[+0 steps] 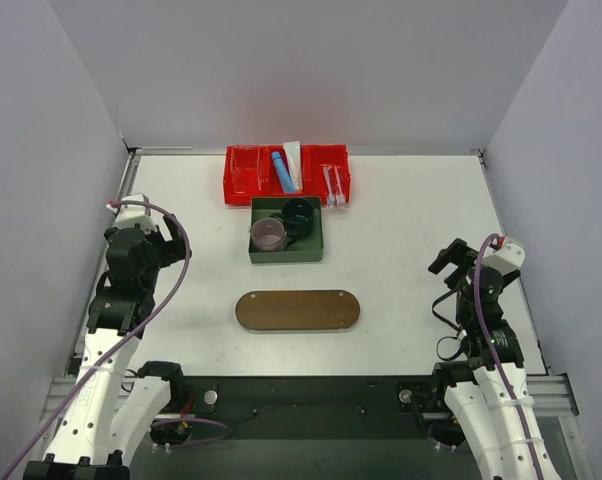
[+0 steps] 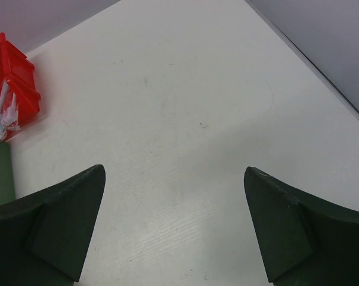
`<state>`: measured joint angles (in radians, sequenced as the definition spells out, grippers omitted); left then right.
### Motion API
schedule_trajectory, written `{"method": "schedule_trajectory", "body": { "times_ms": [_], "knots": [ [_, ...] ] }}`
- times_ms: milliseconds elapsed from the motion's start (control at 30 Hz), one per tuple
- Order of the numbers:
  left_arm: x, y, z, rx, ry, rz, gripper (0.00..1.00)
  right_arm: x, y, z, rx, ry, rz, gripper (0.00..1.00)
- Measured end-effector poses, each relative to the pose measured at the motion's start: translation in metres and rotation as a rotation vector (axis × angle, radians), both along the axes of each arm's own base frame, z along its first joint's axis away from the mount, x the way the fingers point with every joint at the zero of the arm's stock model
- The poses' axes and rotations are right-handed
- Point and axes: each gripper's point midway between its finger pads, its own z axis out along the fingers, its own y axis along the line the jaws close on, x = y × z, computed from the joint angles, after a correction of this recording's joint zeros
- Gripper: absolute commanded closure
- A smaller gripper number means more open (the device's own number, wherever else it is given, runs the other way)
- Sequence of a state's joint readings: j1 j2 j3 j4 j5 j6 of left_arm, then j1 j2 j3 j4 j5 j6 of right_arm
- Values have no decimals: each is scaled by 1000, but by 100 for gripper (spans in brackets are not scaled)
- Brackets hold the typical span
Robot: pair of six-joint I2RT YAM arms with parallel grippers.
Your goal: Prepare toiletry sets of a toothbrush and toothpaste on the tray
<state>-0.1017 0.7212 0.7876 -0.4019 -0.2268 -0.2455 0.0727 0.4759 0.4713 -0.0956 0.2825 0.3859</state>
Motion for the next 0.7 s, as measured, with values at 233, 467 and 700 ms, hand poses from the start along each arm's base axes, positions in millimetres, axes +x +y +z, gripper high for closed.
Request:
{"method": "schedule_trajectory", "body": {
  "times_ms": [233,467,700],
  "knots": [
    [4,-1,-11,-5,40,4,4,-3,0,-1,0,17,0,6],
    [10,-7,-20,-9,75,-29,4,-4,5,12,15,0,24,9],
    [13,-20,-27,-2,98,-84,9,-3,9,29,15,13,49,12]
  ]
}}
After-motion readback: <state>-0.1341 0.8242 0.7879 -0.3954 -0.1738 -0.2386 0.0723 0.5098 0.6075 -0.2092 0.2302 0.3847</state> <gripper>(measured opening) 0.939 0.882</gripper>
